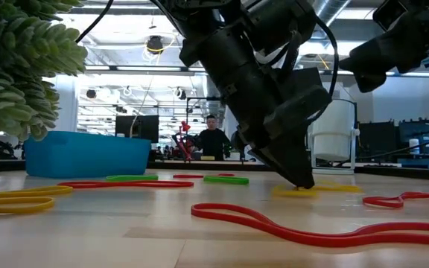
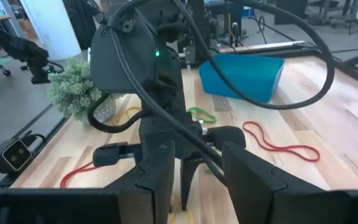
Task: Pick and place items into bin
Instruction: Put the yellow rubber band into the blue bin
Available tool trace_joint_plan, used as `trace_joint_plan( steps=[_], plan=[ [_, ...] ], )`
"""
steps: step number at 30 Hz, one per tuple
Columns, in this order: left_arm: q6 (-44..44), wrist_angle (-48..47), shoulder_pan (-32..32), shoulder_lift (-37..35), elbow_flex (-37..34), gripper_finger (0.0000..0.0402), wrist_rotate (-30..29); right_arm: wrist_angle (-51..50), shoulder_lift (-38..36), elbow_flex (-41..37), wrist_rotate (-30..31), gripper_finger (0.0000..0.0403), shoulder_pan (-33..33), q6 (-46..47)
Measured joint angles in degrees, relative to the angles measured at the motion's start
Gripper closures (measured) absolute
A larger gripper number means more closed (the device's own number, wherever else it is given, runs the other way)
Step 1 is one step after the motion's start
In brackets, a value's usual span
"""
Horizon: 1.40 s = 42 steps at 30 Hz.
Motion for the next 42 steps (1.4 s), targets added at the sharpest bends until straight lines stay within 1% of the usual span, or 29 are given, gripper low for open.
trace_joint_plan(
  steps=[5, 7, 11, 13, 16, 17, 20, 23, 25, 29, 32, 34, 37, 39, 40, 41, 42],
  plan=[
    [0.12, -1.27, -0.03, 1.22, 0.28, 0.0335, -0.54, 0.34, -0.02, 0.00, 0.00, 0.0273, -0.07, -2.46],
    [0.12, -1.73, -0.04, 2.91, 0.49, 0.0350, -0.44, 0.74, -0.02, 0.00, -0.01, 0.0273, -0.07, -2.95],
    [0.73, -2.09, -0.27, 3.41, 0.56, 0.0393, -0.50, 1.24, -0.02, 0.00, -0.07, 0.0274, -0.51, -2.99],
    [2.37, -2.08, -0.42, 3.02, 0.46, 0.0396, -0.87, 1.22, 0.00, 0.00, -0.04, 0.0274, -1.13, -2.99],
    [4.80, -4.46, -0.37, 1.25, 1.51, 0.0400, -0.82, 1.30, 0.04, 0.00, -0.07, 0.0273, -2.08, -2.95],
    [5.62, -6.21, -0.37, 0.61, 1.84, 0.0401, -1.64, 1.40, 0.04, 0.00, -0.07, 0.0273, -2.37, -2.95],
    [8.08, -12.99, -0.32, -2.59, 2.35, 0.0401, -6.52, 1.44, 0.04, 0.00, -0.07, 0.0274, -3.06, -2.63],
    [9.72, -14.21, -0.14, -7.17, 3.15, 0.0401, -11.68, 1.49, 0.04, 0.00, -0.07, 0.0275, -3.39, -2.04],
    [9.81, -16.88, -0.13, -9.47, 3.23, 0.0401, -14.74, 1.51, 0.04, 0.00, -0.09, 0.0274, -3.39, -1.99],
    [7.92, -25.99, -0.17, -12.91, 2.91, 0.0401, -21.06, 1.36, 0.05, 0.00, -0.17, 0.0274, -3.39, -1.26],
    [4.01, -35.44, -0.16, -17.08, 3.19, 0.0401, -27.61, 1.05, 0.09, 0.00, -0.17, 0.0274, -3.39, -0.94],
    [-1.59, -44.30, -0.11, -19.30, 3.16, 0.0401, -31.43, 0.93, 0.11, 0.00, -0.18, 0.0275, -3.39, -0.92],
    [-13.44, -60.14, -0.11, -23.64, 3.11, 0.0401, -36.76, 0.81, 0.09, 0.00, -0.20, 0.0274, -3.39, -0.94],
    [-23.57, -72.00, -0.11, -26.41, 3.19, 0.0401, -39.37, 0.84, 0.10, 0.00, -0.19, 0.0274, -3.39, -0.93],
    [-28.08, -74.55, -0.10, -27.52, 2.64, 0.0401, -40.36, 0.80, 0.09, 0.02, -0.20, 0.0274, -3.39, -0.94],
    [-29.88, -73.32, 0.01, -29.02, 1.29, 0.0401, -40.94, 0.65, 0.09, 0.02, -0.20, 0.0274, -3.39, -0.94],
    [-29.15, -71.57, 0.04, -31.01, -0.65, 0.0401, -40.42, 0.63, 0.11, 0.02, -0.20, 0.0274, -3.39, -0.92]
  ],
)
